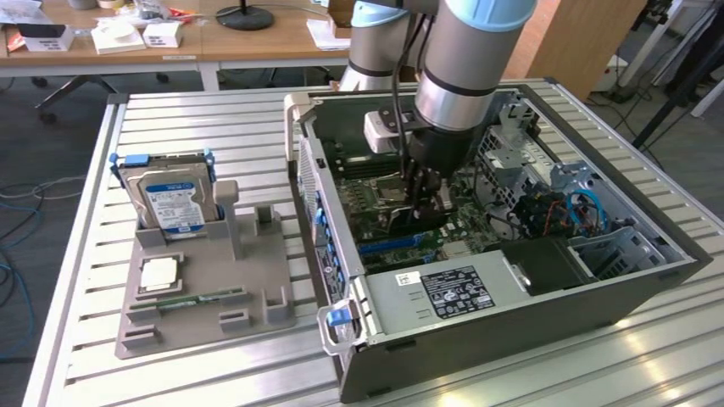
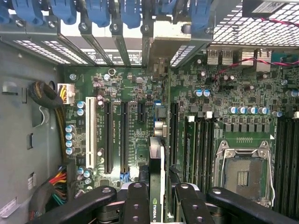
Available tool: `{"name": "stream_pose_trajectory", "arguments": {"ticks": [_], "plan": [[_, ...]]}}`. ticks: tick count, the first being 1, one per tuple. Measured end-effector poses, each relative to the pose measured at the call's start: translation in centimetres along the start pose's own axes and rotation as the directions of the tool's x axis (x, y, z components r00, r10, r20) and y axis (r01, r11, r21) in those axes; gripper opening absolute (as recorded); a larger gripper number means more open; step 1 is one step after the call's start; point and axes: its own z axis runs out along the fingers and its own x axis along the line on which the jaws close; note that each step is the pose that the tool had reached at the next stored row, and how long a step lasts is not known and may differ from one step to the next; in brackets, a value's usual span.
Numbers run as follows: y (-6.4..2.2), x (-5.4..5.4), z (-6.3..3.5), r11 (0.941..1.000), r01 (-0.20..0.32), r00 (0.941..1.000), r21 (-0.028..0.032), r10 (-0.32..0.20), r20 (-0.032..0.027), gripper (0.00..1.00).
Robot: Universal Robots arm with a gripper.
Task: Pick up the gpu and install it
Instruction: 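Insert the gpu into the slot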
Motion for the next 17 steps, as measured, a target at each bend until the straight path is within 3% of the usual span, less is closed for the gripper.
{"name": "stream_pose_trajectory", "arguments": {"ticks": [17], "plan": [[0.16,0.16,0.01,1.0,0.0,1.0,-0.0001,0.0,-0.0002,0.27]]}}
